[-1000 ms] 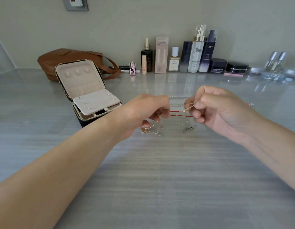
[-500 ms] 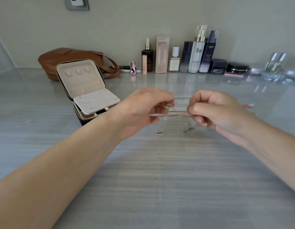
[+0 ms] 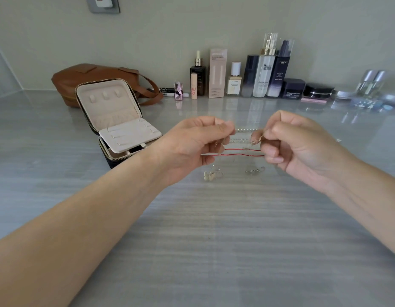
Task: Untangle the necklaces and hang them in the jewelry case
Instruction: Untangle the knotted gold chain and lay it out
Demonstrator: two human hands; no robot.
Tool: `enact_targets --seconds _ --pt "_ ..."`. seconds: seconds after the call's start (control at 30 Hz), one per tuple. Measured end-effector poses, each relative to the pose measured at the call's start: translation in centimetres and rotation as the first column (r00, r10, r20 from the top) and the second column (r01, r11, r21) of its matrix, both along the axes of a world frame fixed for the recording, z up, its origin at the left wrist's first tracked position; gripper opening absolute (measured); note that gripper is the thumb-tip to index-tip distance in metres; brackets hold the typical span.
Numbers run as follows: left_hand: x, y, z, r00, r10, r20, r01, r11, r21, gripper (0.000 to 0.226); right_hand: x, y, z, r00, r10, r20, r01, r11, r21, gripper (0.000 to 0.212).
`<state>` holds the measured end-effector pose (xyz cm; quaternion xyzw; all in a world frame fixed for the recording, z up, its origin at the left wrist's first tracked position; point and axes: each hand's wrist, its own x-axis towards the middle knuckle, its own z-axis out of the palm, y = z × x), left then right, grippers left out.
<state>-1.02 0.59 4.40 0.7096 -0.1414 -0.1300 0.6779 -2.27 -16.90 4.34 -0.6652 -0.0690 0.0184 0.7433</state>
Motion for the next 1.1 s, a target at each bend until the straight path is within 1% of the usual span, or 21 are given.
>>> enact_targets --seconds 0.07,0.13,0.23,0.3,0.43,0.5,0.67,0.8,0.97,1.1 --pt "-0.01 0.04 -0.11 1.0 -0.009 0.002 0.009 1.0 0.029 0.018 -0.01 -0.09 0.18 1.0 -0.003 -0.017 0.004 0.998 0.061 0.029" --pt "-0.02 0.06 -0.22 1.0 -0.011 0.006 0.01 0.998 0.067 0.017 -0.01 -0.17 0.23 1.0 -0.003 -0.022 0.005 0.996 0.089 0.029" --pt "0.0 -0.01 -0.39 1.0 -0.008 0.014 0.007 0.993 0.114 0.016 0.01 -0.29 0.17 1.0 0.019 -0.014 -0.017 0.992 0.123 0.02" --pt "0.02 -0.06 -0.47 1.0 0.002 0.019 -0.005 0.989 0.145 0.016 -0.01 -0.35 0.18 0.999 0.037 -0.01 -0.036 0.992 0.125 0.017" --pt "0.07 -0.16 -0.65 0.999 0.027 0.027 -0.032 0.982 0.188 0.016 -0.11 -0.26 0.2 1.0 0.023 -0.02 -0.022 0.997 0.068 0.028" --pt "0.1 -0.17 -0.65 0.999 0.039 0.022 -0.042 0.985 0.168 0.016 -0.15 -0.21 0.24 1.0 0.013 -0.015 -0.013 0.999 0.043 0.028" --pt "0.18 -0.05 -0.12 0.999 0.022 -0.045 -0.022 1.0 -0.01 0.021 0.01 -0.44 0.19 1.0 0.005 -0.005 -0.005 0.999 -0.042 0.027" --pt "0.23 -0.11 -0.2 0.997 -0.008 -0.076 0.0 0.996 -0.093 0.029 0.21 -0.33 -0.18 1.0 -0.025 -0.016 0.023 0.989 -0.148 0.028" --pt "0.18 -0.12 -0.07 0.997 -0.039 -0.062 0.033 0.994 -0.1 0.021 0.18 -0.27 -0.3 0.999 -0.043 0.01 0.044 0.97 -0.239 0.023" --pt "0.1 -0.03 -0.04 0.997 -0.036 -0.073 0.029 0.995 -0.092 0.01 0.17 -0.38 -0.32 0.998 -0.056 0.018 0.059 0.971 -0.232 0.024"
